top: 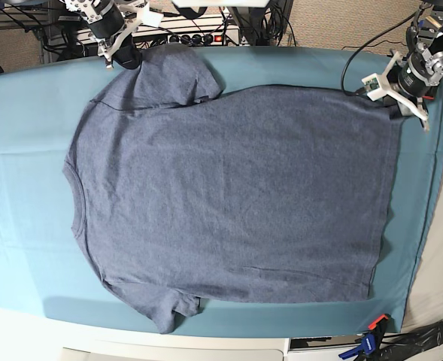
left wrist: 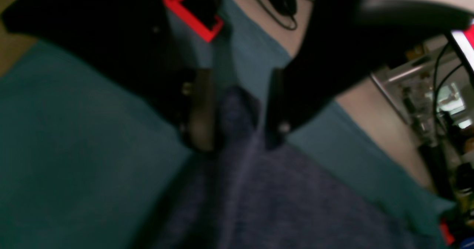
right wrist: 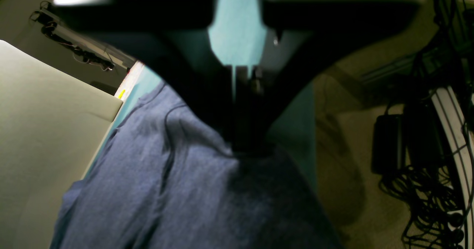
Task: Fold the T-shirt properly
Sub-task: 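Lift the gripped shirt edge and pull it toward the robot base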
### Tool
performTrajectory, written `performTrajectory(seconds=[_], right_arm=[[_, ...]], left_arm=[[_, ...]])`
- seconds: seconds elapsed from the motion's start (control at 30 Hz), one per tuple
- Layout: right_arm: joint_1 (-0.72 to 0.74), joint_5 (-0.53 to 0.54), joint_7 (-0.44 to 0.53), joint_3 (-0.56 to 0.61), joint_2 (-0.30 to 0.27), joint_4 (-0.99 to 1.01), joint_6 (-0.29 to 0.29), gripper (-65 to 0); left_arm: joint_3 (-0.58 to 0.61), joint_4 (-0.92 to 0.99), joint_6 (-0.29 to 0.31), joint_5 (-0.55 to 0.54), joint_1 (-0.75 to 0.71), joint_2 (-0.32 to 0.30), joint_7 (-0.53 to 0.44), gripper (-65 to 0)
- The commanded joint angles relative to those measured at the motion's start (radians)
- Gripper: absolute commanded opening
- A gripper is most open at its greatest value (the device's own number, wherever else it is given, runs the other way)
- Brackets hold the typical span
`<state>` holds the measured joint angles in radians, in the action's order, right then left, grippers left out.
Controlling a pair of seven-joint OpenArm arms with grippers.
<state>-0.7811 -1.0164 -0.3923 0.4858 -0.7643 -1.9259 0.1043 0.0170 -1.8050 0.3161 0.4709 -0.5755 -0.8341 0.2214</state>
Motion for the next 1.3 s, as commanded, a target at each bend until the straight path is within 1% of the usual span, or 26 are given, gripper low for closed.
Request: performTrajectory(seconds=[0.0,0.03,0.1,0.17,0.27,0.3,0.33,0.4,0.5,0.6,0.7,0.8,0.97,1.1,1.27], right_arm=[[-0.008,0.022,0.004,0.004,-0.009,-0.002,0.032,-65.0],[-0.008,0.024,0.004,0.004,-0.009,-0.002,0.032,-65.0],[-0.008,0.024,0.006,0.004,-0.008,-0.002,0.024,-65.0],[-0.008,0.024,0.005,0.004,-0.008,-0.002,-0.031,-65.0],[-0.008,0.024,-0.005,0.004,-0.009,-0.003,-0.148,-65.0],[-0.008,0.02,-0.014,0.004,-0.009,-0.008,-0.167,-65.0],[-0.008,0.019,-0.026,0.004,-0.009,-0.017,-0.174,-65.0],[-0.009,0.02,-0.047,0.004,-0.009,-0.041,-0.174,-65.0],[-0.021,0.001,-0.07,0.003,-0.009,-0.08,-0.176,-65.0],[-0.04,-0.012,-0.086,0.001,-0.009,-0.108,-0.177,-65.0],[-0.076,-0.027,-0.091,-0.027,-0.009,-0.119,-0.177,-65.0],[-0.124,-0.032,-0.093,-0.087,-0.012,-0.119,-0.177,-65.0],[-0.188,-0.032,-0.089,-0.181,-0.011,-0.119,-0.177,-65.0],[-0.224,-0.032,-0.089,-0.193,-0.011,-0.119,-0.177,-65.0],[-0.256,-0.032,-0.091,-0.192,-0.011,-0.119,-0.177,-65.0]], left_arm=[[0.001,0.001,0.026,-0.009,-0.009,-0.014,0.014,-57.6],[0.001,0.001,0.029,-0.014,-0.009,-0.014,0.014,-64.2],[0.001,0.001,0.028,-0.036,-0.009,-0.014,0.014,-65.0],[0.001,0.001,0.02,-0.054,-0.009,-0.014,0.013,-65.0],[0.0,-0.002,0.009,-0.074,-0.009,-0.014,0.014,-65.0],[0.0,-0.008,0.009,-0.076,-0.009,-0.014,0.015,-65.0],[0.0,-0.017,0.009,-0.076,-0.009,-0.014,0.018,-65.0],[0.0,-0.042,0.009,-0.088,-0.009,-0.014,0.035,-65.0],[0.0,-0.092,0.009,-0.144,-0.009,-0.015,0.083,-65.0],[0.0,-0.129,0.009,-0.173,-0.01,-0.015,0.132,-65.0],[0.0,-0.146,0.005,-0.173,-0.01,-0.017,0.161,-65.0],[0.0,-0.148,-0.01,-0.173,-0.01,-0.017,0.175,-65.0],[0.0,-0.148,-0.009,-0.173,-0.011,-0.017,0.186,-65.0],[0.0,-0.174,-0.01,-0.173,-0.015,-0.017,0.238,-65.0],[-0.001,-0.217,-0.033,-0.172,-0.046,-0.017,0.243,-65.0]])
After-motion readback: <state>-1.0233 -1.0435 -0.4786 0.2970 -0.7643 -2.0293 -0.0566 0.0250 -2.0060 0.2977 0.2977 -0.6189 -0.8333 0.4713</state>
